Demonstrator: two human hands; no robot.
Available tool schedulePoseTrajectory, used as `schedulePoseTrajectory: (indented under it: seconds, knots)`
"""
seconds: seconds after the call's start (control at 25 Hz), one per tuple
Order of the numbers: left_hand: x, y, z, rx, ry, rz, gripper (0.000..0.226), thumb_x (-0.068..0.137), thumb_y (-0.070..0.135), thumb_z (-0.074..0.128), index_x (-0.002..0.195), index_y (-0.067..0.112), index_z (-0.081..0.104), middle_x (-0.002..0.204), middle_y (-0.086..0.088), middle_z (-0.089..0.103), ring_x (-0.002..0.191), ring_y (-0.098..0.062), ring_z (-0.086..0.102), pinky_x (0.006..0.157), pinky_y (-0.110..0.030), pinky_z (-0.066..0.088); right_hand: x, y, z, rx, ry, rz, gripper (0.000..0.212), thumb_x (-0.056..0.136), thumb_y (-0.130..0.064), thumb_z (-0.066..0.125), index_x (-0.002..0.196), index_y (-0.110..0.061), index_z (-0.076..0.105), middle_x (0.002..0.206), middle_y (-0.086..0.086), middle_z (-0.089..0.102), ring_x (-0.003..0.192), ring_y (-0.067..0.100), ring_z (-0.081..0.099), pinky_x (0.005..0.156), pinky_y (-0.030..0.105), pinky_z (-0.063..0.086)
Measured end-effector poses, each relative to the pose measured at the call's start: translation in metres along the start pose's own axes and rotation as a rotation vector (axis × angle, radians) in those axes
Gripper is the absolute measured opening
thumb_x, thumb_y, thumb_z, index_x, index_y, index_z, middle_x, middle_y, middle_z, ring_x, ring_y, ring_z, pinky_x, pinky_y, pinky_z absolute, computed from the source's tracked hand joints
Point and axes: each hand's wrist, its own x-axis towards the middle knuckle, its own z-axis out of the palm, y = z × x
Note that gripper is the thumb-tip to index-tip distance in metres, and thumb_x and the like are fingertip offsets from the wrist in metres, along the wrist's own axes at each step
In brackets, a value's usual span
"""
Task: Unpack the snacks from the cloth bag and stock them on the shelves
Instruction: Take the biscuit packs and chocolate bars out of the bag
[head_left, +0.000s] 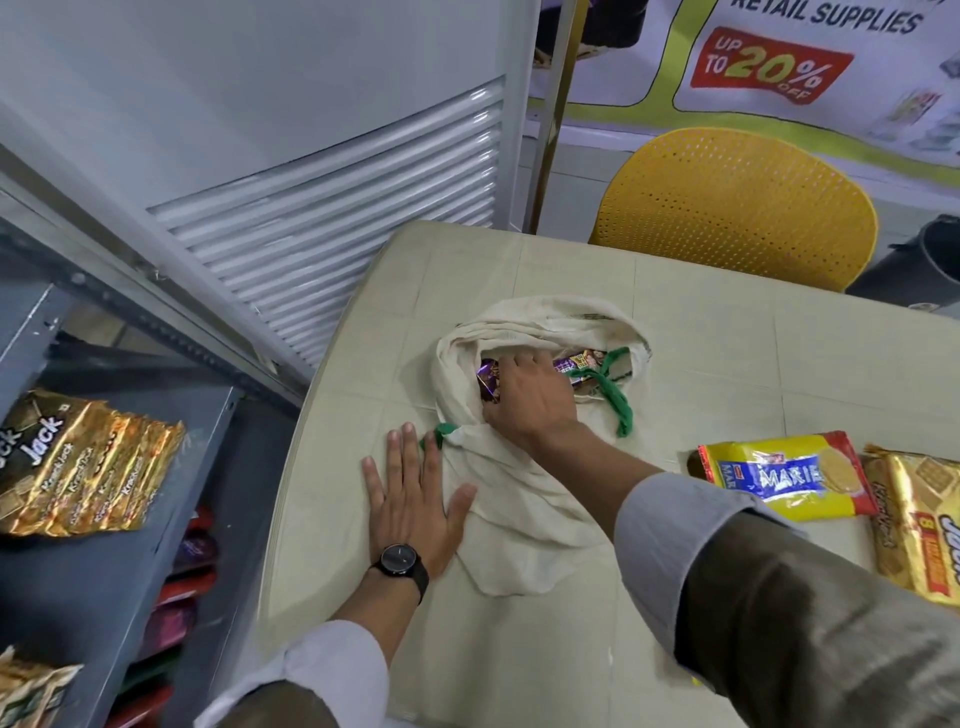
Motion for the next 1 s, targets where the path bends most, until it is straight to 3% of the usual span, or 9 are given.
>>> schedulePoseTrajectory:
  seconds: [0.24,0.44,0.64,0.8,1.0]
  knots:
    - [0.001,-0.002,0.001,0.008,0.017,0.005,0.084,0.097,0.07,0.014,0.16,0.015,0.008,0.171,-0.012,0.004,0.158,-0.029,0.001,0.124,-0.061,0.002,-0.005,0.0,-0.028,0.468,0.146,0.189,0.054,0.066,-0.036,0.072,0.117,-0.02,0.066,0.108,0.002,0.072,0.104,0.026,0.063,0.081,0.038,0.056]
    - [0.0,0.001,-0.003,0.038,-0.021,-0.012,0.082,0.098,0.069,0.009,0.161,0.017,0.001,0.171,-0.01,-0.007,0.158,-0.028,-0.007,0.124,-0.06,-0.004,-0.048,0.015,-0.06,0.741,0.334,0.13,0.048,0.067,-0.025,0.08,0.113,-0.018,0.07,0.096,-0.009,0.067,0.091,0.014,0.062,0.08,0.029,0.049]
    - [0.002,0.006,-0.008,0.039,-0.076,-0.047,0.081,0.097,0.069,0.003,0.161,0.021,-0.008,0.169,-0.006,-0.019,0.157,-0.025,-0.016,0.123,-0.058,-0.01,-0.068,0.035,-0.082,0.616,0.274,0.006,0.045,0.073,-0.033,0.069,0.116,-0.02,0.072,0.099,0.004,0.067,0.093,0.023,0.058,0.08,0.036,0.046]
    - [0.002,0.007,-0.013,0.036,-0.138,-0.063,0.08,0.096,0.07,0.002,0.158,0.024,-0.019,0.164,-0.003,-0.031,0.155,-0.024,-0.024,0.122,-0.056,-0.014,-0.044,0.036,-0.098,0.663,0.189,0.098,0.05,0.074,-0.014,0.077,0.123,-0.016,0.068,0.109,0.004,0.07,0.101,0.026,0.064,0.087,0.038,0.053]
    - [0.002,0.012,-0.02,0.045,-0.162,-0.072,0.083,0.092,0.07,-0.001,0.156,0.022,-0.021,0.167,-0.007,-0.027,0.155,-0.025,-0.025,0.122,-0.056,-0.014,-0.056,0.053,-0.089,0.701,0.153,0.097,0.036,0.074,-0.003,0.071,0.103,-0.021,0.061,0.095,-0.002,0.067,0.092,0.022,0.062,0.068,0.032,0.048]
